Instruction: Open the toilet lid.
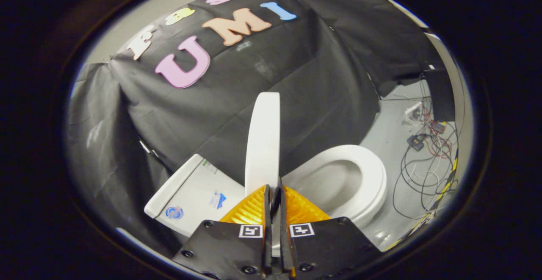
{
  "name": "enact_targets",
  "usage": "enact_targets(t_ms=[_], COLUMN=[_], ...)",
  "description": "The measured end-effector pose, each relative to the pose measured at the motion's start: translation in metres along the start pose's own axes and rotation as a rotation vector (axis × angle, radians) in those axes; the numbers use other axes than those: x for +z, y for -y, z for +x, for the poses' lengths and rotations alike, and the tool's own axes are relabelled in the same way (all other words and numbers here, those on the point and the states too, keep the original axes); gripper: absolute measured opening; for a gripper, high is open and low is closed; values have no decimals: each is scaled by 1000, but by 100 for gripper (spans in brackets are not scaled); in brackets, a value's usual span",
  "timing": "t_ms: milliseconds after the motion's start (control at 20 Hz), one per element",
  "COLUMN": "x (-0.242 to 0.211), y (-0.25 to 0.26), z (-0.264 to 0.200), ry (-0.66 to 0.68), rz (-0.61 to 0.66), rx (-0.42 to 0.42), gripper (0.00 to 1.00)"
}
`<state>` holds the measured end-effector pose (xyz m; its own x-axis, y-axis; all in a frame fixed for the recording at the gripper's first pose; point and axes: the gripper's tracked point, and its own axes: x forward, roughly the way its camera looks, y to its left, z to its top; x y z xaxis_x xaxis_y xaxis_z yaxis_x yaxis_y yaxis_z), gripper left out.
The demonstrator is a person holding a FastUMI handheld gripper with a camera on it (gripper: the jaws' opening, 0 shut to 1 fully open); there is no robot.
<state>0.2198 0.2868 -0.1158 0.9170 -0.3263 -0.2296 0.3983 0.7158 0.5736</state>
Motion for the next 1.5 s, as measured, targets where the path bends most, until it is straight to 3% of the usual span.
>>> enact_targets(t_ms=[350,700,1500], x=[2,-6,-50], y=[-56,-118,-201], z=[-1,5,19], ry=[16,-2,-80], rz=[-108,-248,-394], rx=[106,220,391], gripper=[16,16,16])
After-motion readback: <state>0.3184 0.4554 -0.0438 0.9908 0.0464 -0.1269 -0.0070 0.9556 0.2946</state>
